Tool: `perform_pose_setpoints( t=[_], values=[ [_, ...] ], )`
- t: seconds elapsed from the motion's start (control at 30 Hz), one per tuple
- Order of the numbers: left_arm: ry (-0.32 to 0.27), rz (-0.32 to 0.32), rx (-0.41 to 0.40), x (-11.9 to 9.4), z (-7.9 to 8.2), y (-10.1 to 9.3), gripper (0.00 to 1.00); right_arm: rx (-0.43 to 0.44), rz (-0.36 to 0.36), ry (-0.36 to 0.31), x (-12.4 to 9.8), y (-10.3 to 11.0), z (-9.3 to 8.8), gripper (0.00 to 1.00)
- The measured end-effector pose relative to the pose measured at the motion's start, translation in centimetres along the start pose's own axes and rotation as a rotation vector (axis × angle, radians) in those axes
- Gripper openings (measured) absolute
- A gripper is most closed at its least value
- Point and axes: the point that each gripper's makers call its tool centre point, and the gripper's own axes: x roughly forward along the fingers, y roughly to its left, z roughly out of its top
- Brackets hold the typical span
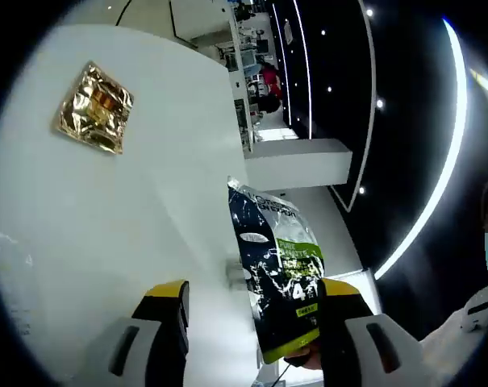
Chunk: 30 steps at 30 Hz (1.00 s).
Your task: Arrange the skincare products in the storage area until every visible bottle or jar stands upright without overlapping.
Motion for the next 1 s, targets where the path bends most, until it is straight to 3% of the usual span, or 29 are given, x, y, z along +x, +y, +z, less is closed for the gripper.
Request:
perform_pose_setpoints(
  t=[0.17,0.2,0.27,0.4,0.5,0.53,0.6,0.63,0.67,0.77,0.83,0.87,0.93,1.0],
  values=[
    [0.030,-0.156,-0.006,0.8,-2.2,-3.7,0.36,0.002,0.031,0.041,-2.5,1.6,-1.9,0.00],
    [0.026,-0.121,0.005,0.9,-2.5,-3.4,0.32,0.003,0.043,0.031,-3.0,2.0,-1.9,0.00],
    [0.051,-0.119,0.052,0.8,-3.3,-3.5,0.16,0.017,0.043,0.015,-4.1,2.0,-2.2,0.00],
    [0.066,-0.128,0.064,0.5,-4.7,-4.5,0.03,0.017,-0.004,0.019,-5.7,1.6,-3.6,0.00],
    [0.090,-0.141,0.131,0.4,-5.8,-5.4,0.02,-0.003,-0.025,0.006,-6.8,1.6,-4.4,0.01],
    [0.140,-0.149,0.167,0.3,-6.9,-5.8,0.02,-0.005,-0.006,-0.015,-7.2,2.0,-4.5,0.03],
    [0.219,-0.126,0.176,0.4,-8.8,-6.1,0.01,0.020,0.011,-0.073,-7.5,2.6,-4.0,0.18],
    [0.239,-0.114,0.195,0.5,-9.6,-6.2,0.01,0.023,0.026,-0.075,-7.8,2.9,-4.0,0.20],
    [0.271,-0.109,0.194,0.6,-10.7,-6.5,0.01,0.026,0.041,-0.071,-7.9,3.3,-4.1,0.15],
    [0.285,-0.126,0.198,1.0,-12.4,-7.6,0.01,0.003,0.037,-0.069,-8.3,3.7,-4.1,0.11],
    [0.300,-0.114,0.211,1.2,-13.3,-7.6,0.01,0.017,0.047,-0.065,-8.7,3.7,-4.2,0.02],
    [0.270,-0.080,0.231,1.3,-13.1,-7.0,0.02,0.045,0.038,-0.073,-8.8,3.6,-4.1,0.01],
    [0.259,-0.085,0.247,1.3,-13.4,-7.3,0.02,0.026,0.040,-0.083,-9.2,3.8,-4.4,0.00],
    [0.258,-0.101,0.255,1.3,-13.6,-7.8,0.06,0.035,0.068,-0.134,-9.6,4.5,-4.0,0.00]
  ],
)
